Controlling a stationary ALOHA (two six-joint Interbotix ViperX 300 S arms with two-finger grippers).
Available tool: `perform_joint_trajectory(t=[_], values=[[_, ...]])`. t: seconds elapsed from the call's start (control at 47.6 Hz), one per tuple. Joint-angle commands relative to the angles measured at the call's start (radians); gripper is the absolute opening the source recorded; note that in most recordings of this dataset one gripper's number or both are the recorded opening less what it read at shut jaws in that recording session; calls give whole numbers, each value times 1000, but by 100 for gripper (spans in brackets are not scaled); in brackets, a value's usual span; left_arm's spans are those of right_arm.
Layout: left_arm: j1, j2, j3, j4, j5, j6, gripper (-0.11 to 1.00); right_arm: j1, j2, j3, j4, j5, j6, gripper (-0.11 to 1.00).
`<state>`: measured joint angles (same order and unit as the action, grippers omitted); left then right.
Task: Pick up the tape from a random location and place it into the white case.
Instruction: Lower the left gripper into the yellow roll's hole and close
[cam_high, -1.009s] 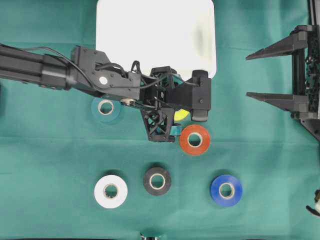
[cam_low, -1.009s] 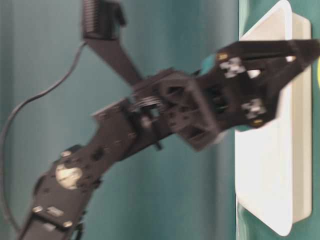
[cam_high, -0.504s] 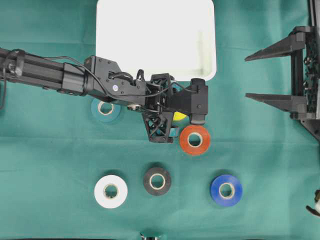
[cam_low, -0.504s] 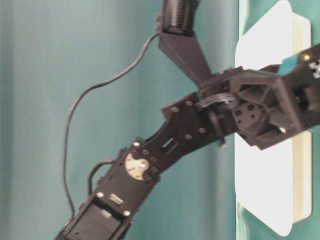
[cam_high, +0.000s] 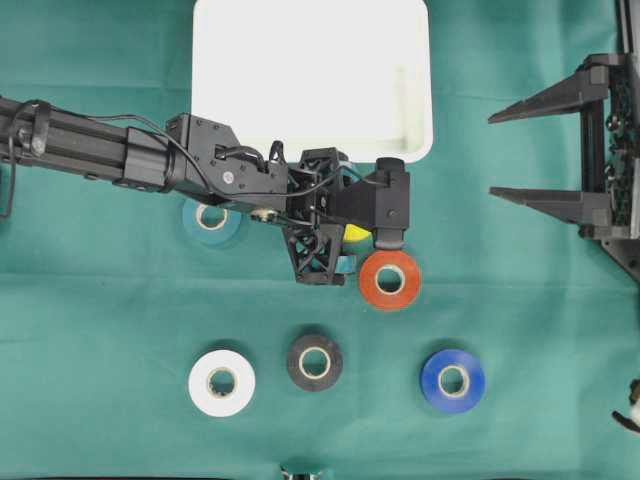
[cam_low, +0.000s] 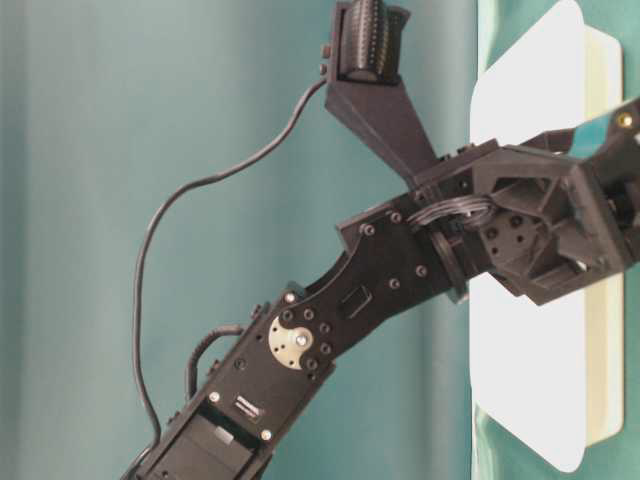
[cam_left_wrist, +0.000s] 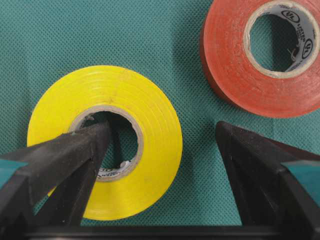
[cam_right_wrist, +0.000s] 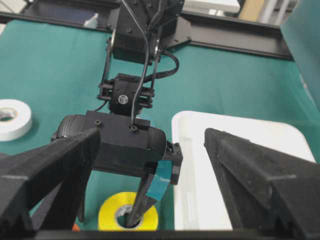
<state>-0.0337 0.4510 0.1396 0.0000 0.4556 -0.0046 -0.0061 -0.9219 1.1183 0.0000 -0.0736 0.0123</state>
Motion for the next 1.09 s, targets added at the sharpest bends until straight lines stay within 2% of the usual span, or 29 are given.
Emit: perform_joint_trajectory(t=[0.0, 0.378, 0.441, 0.609, 0.672, 1.072], values=[[8, -15, -3, 0, 5, -3, 98, 0, 5, -23, 2, -5, 2, 92], [-6, -17, -5, 0, 14, 3, 95, -2, 5, -25, 2, -5, 0, 92], [-12, -18, -6, 0, 14, 2, 84, -2, 6, -25, 3, -5, 2, 92], [-17, -28, -6, 0, 14, 0, 37, 0, 8, -23, 2, -5, 0, 92], [-18, -29, -6, 0, 14, -2, 26, -2, 11, -23, 2, -5, 2, 92], [-18, -31, -11, 0, 14, -5, 26, -2, 15, -23, 2, -5, 2, 92]])
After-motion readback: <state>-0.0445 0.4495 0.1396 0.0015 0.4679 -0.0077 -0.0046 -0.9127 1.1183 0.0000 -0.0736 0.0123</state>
